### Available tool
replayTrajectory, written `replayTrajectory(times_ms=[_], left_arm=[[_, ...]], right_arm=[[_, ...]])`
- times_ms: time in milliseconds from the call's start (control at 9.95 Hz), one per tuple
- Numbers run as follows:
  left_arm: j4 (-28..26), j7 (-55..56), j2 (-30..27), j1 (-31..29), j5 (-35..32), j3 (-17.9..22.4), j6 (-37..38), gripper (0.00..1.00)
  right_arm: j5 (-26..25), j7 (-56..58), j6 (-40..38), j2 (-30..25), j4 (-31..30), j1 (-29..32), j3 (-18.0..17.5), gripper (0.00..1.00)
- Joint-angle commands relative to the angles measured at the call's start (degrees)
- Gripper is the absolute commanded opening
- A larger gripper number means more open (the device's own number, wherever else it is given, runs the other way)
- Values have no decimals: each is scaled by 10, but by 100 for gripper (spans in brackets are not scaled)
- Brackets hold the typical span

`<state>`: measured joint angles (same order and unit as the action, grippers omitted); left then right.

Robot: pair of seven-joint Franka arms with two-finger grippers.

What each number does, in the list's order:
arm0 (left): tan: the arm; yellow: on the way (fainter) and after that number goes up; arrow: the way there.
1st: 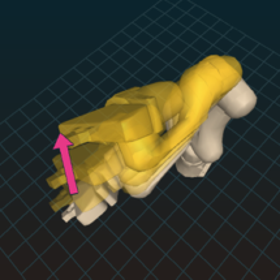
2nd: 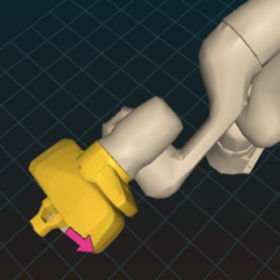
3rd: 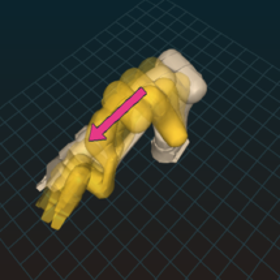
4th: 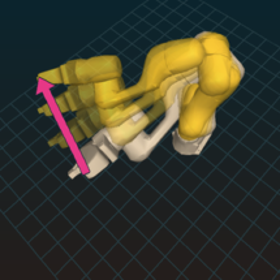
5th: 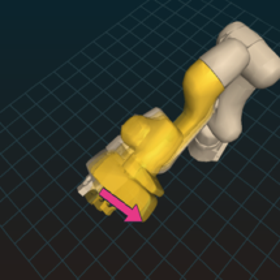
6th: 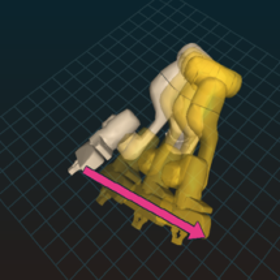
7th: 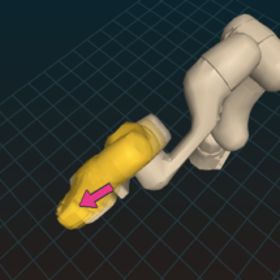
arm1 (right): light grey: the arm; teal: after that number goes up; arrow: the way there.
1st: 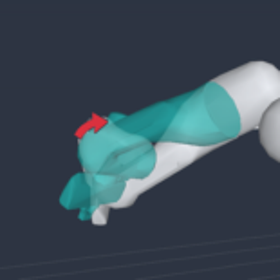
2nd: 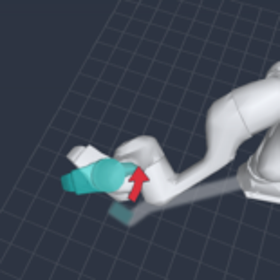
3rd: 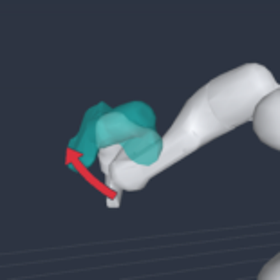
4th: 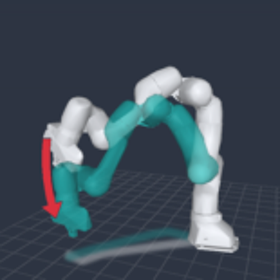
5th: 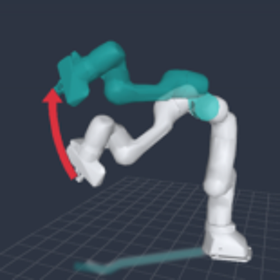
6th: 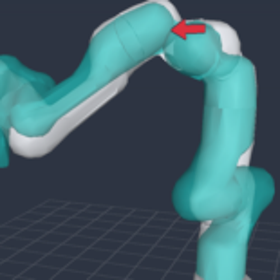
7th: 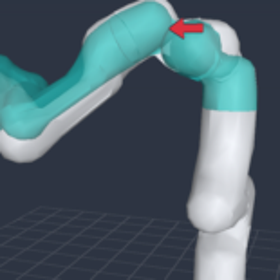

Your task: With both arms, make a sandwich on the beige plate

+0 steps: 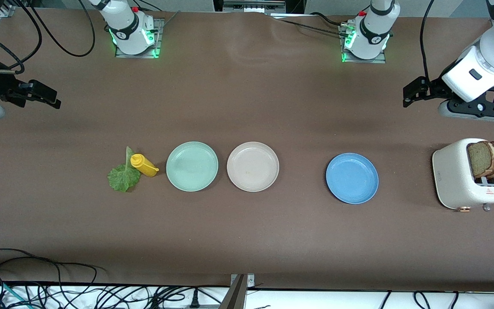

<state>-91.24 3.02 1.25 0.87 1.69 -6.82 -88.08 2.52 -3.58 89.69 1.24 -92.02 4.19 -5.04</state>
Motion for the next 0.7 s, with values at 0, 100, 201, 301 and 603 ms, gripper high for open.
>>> replayTrajectory(times_ms=[0, 100, 201, 301, 603], left_arm=[[1, -11, -3, 5, -14, 2, 8, 100], [1, -11, -3, 5, -14, 2, 8, 100], [1, -11, -3, 5, -14, 2, 8, 100], [2, -11, -3, 5, -14, 2, 9, 100], [1, -10, -4, 5, -14, 2, 9, 100]], right_arm=[[12, 14, -12, 2, 11, 3, 1, 100], [12, 13, -18, 2, 10, 3, 2, 100], [12, 7, -36, 2, 10, 2, 1, 100], [12, 2, -35, 2, 11, 2, 0, 100], [12, 3, -34, 2, 7, 0, -1, 100]])
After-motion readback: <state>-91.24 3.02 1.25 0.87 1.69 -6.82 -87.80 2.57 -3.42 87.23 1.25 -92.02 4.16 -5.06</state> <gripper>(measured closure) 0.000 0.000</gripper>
